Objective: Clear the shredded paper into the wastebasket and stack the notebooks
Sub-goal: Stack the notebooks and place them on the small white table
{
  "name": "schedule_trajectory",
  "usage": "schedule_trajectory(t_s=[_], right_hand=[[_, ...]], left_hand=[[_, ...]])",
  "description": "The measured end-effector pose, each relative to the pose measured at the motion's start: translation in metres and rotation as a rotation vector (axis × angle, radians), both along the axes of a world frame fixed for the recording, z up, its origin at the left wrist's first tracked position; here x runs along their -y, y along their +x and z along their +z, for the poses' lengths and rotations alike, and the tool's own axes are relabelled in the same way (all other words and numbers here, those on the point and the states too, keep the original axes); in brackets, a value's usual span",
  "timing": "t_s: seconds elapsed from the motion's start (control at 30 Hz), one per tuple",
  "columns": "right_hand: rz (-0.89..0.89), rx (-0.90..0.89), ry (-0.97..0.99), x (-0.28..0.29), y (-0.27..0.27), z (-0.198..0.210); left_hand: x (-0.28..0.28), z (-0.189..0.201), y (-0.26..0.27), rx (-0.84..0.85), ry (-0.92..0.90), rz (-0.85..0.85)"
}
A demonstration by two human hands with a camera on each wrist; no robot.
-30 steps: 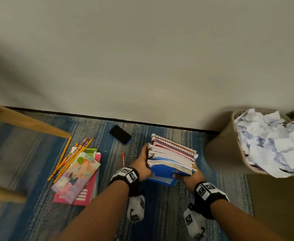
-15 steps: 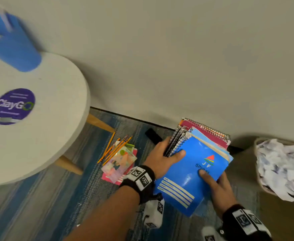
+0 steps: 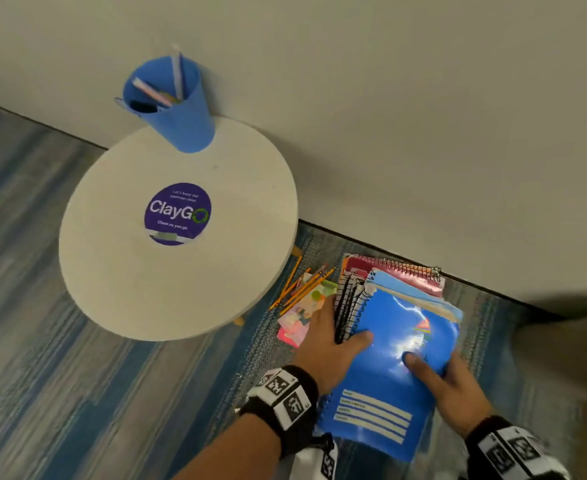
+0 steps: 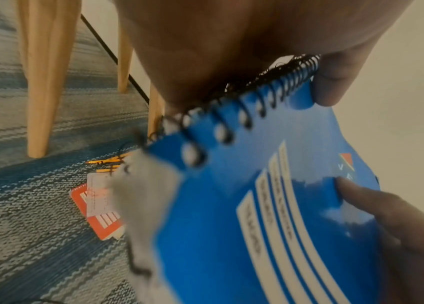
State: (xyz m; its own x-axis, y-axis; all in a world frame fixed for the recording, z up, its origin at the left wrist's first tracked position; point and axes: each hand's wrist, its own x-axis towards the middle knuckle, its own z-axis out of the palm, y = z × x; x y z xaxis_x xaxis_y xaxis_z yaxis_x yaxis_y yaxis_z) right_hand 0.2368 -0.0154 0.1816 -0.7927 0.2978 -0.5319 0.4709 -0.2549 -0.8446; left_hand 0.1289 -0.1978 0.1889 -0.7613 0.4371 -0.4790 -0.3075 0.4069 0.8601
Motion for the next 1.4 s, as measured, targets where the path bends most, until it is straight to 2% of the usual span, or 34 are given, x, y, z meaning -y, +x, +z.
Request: schedule_trajectory(t_s=[0.17, 0.33, 0.5, 0.67, 0.83, 0.93, 1.03, 1.13, 1.2, 1.27, 1.4], right_hand=[[0.012, 0.032, -0.036, -0.006, -0.031, 0.015], [0.054, -0.007, 0.019, -0.007, -0.090, 0.060], [0.066, -0.120, -0.061, 0.020, -0.166, 0.103], [0.046, -0.078, -0.097, 0.064, -0.236, 0.090], [0.043, 0.019, -0.152, 0.115, -0.288, 0.052], [0.023, 0.056, -0.096, 0.137, -0.308, 0.038], [0.030, 0.086, 0.097, 0.156, -0.320, 0.048], [0.173, 0.189, 0.432, 0.161, -0.324, 0.058], [0.189, 0.231, 0.530, 0.162, -0.324, 0.065], [0.151, 0.208, 0.481, 0.162, -0.321, 0.070], [0.133, 0.161, 0.306, 0.161, -0.317, 0.075]], left_hand=[[0.004, 0.011, -0.018, -0.107, 0.027, 0.005], [0.007, 0.067, -0.079, -0.195, 0.122, 0.048], [0.041, 0.112, -0.143, -0.083, 0.150, 0.027], [0.081, 0.126, -0.215, 0.045, 0.164, 0.088], [0.118, 0.106, -0.277, 0.074, 0.018, 0.049], [0.132, 0.094, -0.301, 0.056, -0.093, 0.040], [0.146, 0.088, -0.311, -0.058, -0.252, -0.015], [0.159, 0.089, -0.301, -0.213, -0.469, -0.051], [0.169, 0.089, -0.287, -0.204, -0.510, -0.038], [0.175, 0.088, -0.274, -0.171, -0.502, -0.016], [0.169, 0.089, -0.265, -0.222, -0.558, 0.013]])
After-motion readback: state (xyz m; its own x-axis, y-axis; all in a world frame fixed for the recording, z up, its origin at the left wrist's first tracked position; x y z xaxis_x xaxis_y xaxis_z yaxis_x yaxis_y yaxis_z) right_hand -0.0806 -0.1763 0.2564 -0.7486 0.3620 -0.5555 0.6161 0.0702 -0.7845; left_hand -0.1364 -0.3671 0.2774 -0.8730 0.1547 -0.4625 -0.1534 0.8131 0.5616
